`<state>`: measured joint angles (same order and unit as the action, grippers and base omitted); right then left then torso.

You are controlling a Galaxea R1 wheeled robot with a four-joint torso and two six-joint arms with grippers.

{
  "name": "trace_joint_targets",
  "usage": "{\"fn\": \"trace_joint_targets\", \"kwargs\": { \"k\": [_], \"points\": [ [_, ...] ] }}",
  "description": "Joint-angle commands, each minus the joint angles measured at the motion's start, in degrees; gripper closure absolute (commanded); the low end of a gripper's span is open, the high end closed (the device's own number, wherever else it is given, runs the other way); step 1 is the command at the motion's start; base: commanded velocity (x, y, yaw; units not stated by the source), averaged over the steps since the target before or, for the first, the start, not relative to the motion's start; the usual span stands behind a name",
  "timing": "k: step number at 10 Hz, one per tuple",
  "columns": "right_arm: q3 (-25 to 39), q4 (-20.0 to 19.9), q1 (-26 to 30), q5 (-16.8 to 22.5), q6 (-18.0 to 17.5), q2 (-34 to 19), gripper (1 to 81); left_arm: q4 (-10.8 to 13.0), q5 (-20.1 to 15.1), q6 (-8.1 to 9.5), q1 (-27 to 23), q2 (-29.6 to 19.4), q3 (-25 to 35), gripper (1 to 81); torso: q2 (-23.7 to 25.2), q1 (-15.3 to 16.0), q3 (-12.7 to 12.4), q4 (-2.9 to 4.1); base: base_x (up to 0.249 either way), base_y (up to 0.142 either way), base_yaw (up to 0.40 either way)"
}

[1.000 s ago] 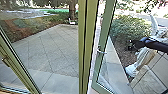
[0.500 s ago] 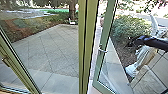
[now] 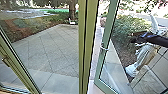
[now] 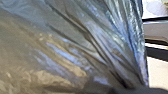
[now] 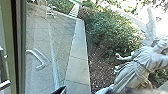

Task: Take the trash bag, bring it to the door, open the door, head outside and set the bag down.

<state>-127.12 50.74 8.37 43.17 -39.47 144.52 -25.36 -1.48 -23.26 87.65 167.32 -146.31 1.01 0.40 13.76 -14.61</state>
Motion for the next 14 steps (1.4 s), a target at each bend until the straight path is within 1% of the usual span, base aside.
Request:
{"fn": "trace_joint_targets", "kwargs": {
  "k": [1,2,3,4,5,6,7,8,9,10,12,13,14],
  "points": [
    [-1.98,7.36,11.87,1.92,0.19,-2.45,1.0,-0.66,-4.94,-0.03,-0.85,0.22,0.5,81.1,0.0,0.0,0.0,-1.24,0.0,0.0,0.0],
    [-1.2,7.27,11.61,1.92,0.01,-3.84,1.0,-0.66,-5.02,-0.03,-0.85,0.22,0.5,81.1,0.0,0.0,-1.39,-2.53,0.0,0.0,0.0],
    [0.21,7.36,11.26,1.92,0.01,-5.34,1.0,-0.66,-4.94,-0.03,-0.85,0.22,0.5,81.1,0.0,0.02,-1.87,-3.3,0.0,0.0,0.0],
    [0.66,7.36,11.0,1.92,0.01,-6.15,1.0,-0.66,-4.94,-0.03,-0.85,0.3,0.5,81.1,-0.02,0.02,-2.33,-4.85,0.0,0.0,0.0],
    [0.75,7.36,10.82,1.92,0.19,-6.94,1.0,-0.66,-5.03,-0.03,-0.85,0.39,0.5,81.1,-0.02,0.02,-1.09,-4.15,0.0,0.0,0.0],
    [1.53,7.45,10.2,1.92,0.1,-8.07,1.0,-0.65,-5.02,-0.04,-0.85,0.39,0.5,81.1,-0.02,0.02,-1.62,-3.8,0.0,0.0,0.0],
    [1.89,7.7,9.51,1.4,0.1,-8.6,1.0,-0.66,-5.03,-0.03,-0.85,0.39,0.5,81.1,0.0,-0.02,-1.88,-4.76,0.0,0.0,0.0],
    [1.71,8.5,8.54,0.51,-0.08,-9.31,1.0,-0.66,-5.03,-0.03,-0.77,0.3,0.5,81.1,0.0,-0.05,-1.97,-5.0,0.0,0.0,0.0],
    [1.45,10.08,7.31,-1.15,0.01,-9.75,1.0,-0.66,-5.03,-0.03,-0.68,0.3,0.41,81.1,0.0,-0.02,-1.97,-4.94,0.0,0.0,0.0],
    [1.45,12.87,6.43,-2.56,-0.08,-10.01,1.0,-0.75,-5.03,-0.03,-0.68,0.39,0.41,81.1,0.0,-0.02,-1.97,-4.94,0.0,0.0,0.0],
    [0.41,18.16,5.11,-3.0,-0.17,-10.28,1.0,-0.75,-5.03,-0.03,-0.5,0.39,0.41,81.1,0.0,-0.02,-1.99,-4.96,0.0,0.0,0.0],
    [-1.69,19.99,4.76,-3.08,-0.42,-9.84,1.0,-0.75,-5.03,-0.03,-0.5,0.39,0.49,81.1,0.0,-0.02,-1.99,-4.96,0.0,0.0,0.0],
    [-4.16,21.33,4.32,-4.92,-1.04,-9.84,1.0,-0.75,-5.03,-0.03,-0.5,0.56,0.5,81.1,0.0,-0.02,-1.99,-4.96,0.0,0.0,0.0]
  ]
}}
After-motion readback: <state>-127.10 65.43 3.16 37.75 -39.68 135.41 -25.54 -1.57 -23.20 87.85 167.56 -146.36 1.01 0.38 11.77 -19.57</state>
